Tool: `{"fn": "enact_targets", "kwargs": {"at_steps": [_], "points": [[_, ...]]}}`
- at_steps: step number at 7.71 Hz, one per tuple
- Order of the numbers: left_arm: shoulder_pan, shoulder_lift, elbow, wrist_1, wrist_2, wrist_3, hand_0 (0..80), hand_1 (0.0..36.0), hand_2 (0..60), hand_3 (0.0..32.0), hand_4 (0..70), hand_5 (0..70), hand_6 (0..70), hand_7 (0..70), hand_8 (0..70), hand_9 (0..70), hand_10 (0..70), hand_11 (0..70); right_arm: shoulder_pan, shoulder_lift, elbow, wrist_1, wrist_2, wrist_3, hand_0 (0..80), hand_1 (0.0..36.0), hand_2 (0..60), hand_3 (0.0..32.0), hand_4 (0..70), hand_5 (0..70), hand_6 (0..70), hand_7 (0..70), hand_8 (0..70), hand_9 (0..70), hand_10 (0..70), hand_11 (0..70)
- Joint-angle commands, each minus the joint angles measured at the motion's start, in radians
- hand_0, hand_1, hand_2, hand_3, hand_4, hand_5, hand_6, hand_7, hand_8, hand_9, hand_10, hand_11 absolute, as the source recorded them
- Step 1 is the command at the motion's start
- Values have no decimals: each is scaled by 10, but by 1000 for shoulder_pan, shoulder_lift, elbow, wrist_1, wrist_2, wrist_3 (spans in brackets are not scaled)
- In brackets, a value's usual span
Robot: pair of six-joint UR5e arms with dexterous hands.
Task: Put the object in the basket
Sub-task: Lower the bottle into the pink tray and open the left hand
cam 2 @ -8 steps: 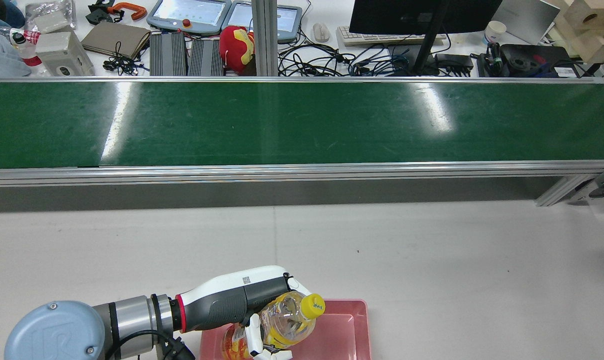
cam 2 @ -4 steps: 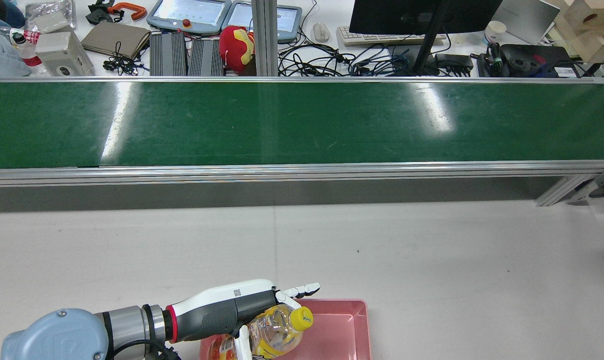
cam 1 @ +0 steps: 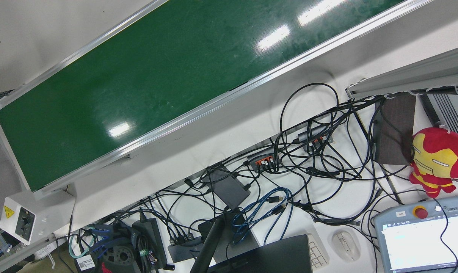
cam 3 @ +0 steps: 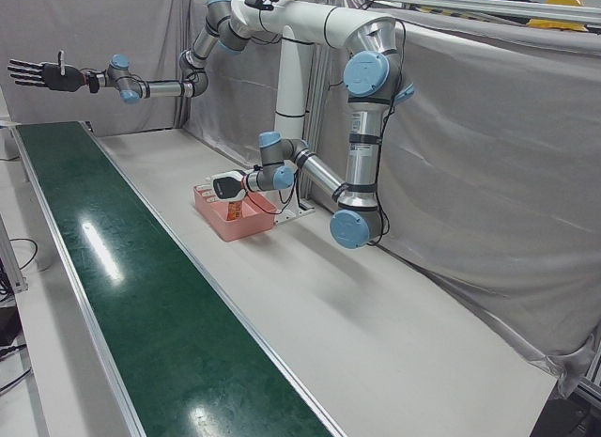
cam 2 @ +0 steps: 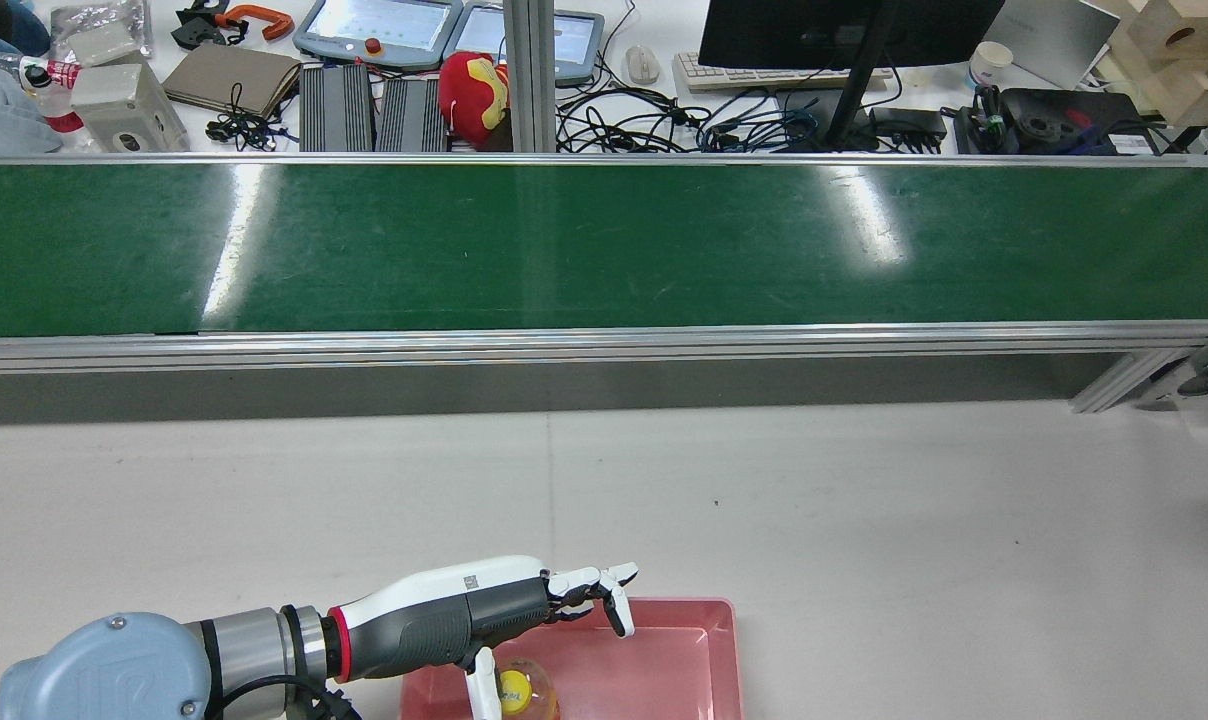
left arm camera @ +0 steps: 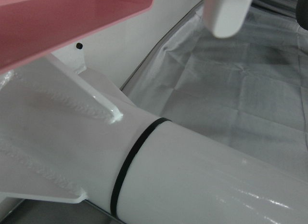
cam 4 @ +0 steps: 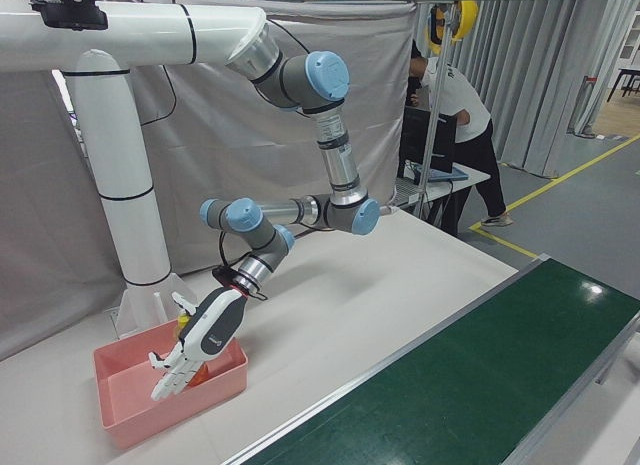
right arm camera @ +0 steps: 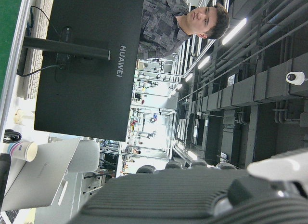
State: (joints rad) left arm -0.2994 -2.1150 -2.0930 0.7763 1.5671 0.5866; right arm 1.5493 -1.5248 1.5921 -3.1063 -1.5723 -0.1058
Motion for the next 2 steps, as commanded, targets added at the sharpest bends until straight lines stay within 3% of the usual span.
{"fn": "enact_targets", "kwargs": {"at_steps": [1, 2], "points": [[-17, -2, -9, -2, 5, -8, 788, 57, 0, 62, 0, 35, 0, 26, 0, 0, 10, 40, 0, 0, 0, 0, 2, 0, 0, 0, 0, 0, 0, 0, 0, 0, 0, 0, 0, 0], [-47, -2, -47, 1, 7, -8, 714, 41, 0, 66, 0, 22, 0, 21, 0, 0, 6, 32, 0, 0, 0, 0, 0, 0, 0, 0, 0, 0, 0, 0, 0, 0, 0, 0, 0, 0]]}}
